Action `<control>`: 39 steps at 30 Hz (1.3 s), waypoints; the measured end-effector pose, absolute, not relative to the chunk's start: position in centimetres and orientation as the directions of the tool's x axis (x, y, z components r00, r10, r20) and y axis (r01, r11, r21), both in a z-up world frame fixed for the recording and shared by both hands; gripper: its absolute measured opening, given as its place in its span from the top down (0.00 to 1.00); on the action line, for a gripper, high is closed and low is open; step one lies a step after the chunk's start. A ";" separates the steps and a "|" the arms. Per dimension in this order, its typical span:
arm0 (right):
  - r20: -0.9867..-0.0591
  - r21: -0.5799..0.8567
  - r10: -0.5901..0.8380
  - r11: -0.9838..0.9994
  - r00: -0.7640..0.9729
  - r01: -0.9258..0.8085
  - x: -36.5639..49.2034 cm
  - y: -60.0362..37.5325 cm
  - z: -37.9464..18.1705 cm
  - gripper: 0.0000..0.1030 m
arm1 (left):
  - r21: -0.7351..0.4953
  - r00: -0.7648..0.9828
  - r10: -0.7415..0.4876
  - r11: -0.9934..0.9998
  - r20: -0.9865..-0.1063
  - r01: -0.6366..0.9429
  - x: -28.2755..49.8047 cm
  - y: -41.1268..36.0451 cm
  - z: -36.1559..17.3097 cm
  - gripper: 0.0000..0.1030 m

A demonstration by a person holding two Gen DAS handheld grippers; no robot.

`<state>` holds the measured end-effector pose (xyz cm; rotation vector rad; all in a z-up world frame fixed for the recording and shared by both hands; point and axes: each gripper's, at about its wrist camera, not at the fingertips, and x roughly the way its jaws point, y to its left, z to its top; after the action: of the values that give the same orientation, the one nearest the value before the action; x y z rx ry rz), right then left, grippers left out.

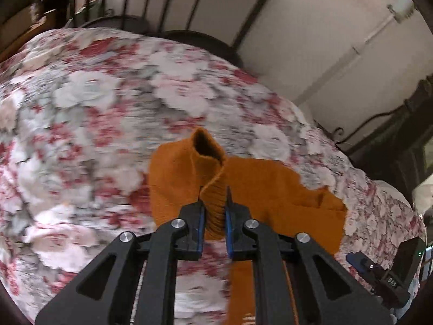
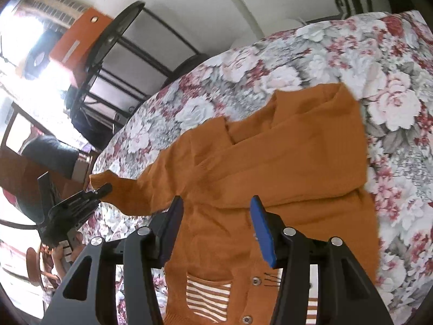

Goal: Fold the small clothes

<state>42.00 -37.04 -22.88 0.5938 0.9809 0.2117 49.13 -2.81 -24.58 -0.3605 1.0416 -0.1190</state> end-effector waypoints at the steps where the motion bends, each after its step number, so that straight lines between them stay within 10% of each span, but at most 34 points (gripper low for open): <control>1: -0.714 0.567 0.424 0.817 0.557 0.106 41.9 -37.8 -22.8 0.49 | -0.347 0.503 -0.271 0.936 -0.821 -0.061 49.2 -3.8 -24.5 0.90; 29: -0.653 0.682 0.372 0.667 0.660 0.300 37.4 -52.1 -22.5 0.47 | -0.250 0.352 -0.341 0.927 -0.872 0.280 49.6 -29.6 -28.5 0.89; 39: -0.658 0.696 0.406 0.650 0.635 0.305 39.7 -50.3 -23.9 0.47 | -0.177 0.390 -0.309 0.924 -0.868 0.338 47.8 -29.9 -27.5 0.28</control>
<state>39.71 -50.27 -23.94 0.8941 0.9133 0.0669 47.77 -29.93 -27.45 0.0303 1.0959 -0.4111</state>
